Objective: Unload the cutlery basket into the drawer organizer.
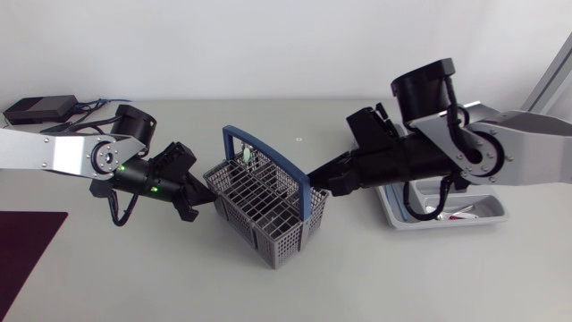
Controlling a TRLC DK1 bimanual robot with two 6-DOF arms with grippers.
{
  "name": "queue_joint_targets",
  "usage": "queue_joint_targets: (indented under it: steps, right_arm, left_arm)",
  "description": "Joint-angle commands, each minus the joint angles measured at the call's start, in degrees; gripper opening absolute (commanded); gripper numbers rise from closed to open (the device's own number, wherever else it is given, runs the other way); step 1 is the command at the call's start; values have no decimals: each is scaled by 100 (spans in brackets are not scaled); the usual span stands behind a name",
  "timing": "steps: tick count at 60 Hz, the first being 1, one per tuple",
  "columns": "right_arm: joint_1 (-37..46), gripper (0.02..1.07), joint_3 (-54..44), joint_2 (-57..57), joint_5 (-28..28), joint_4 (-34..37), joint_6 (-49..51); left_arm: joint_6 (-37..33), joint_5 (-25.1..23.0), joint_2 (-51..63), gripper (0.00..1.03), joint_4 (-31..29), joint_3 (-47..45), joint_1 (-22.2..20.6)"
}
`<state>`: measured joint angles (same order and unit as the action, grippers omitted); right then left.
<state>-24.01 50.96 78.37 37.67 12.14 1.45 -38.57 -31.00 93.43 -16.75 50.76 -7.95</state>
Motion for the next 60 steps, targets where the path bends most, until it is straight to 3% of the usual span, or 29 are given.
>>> queue_joint_targets:
  steps: [1, 12, 27, 39, 60]
  right_arm:
    - [327, 11, -86, -129, -102, 60, -154]
    - [696, 11, -183, 205, -867, -142, 48]
    - [582, 10, 28, 1207, -1473, -476, 48]
    - [327, 10, 107, 1383, -1324, -318, 30]
    - [2, 10, -104, 891, -708, 306, -5]
  left_arm:
    - [95, -64, -35, 19, 58, 136, 179]
    - [60, -125, -360, 19, 49, -40, 540]
    - [218, -143, -255, 19, 155, 39, 487]
    - [570, -143, -88, 19, 471, 180, 373]
    - [895, -406, 659, 19, 506, 856, 302]
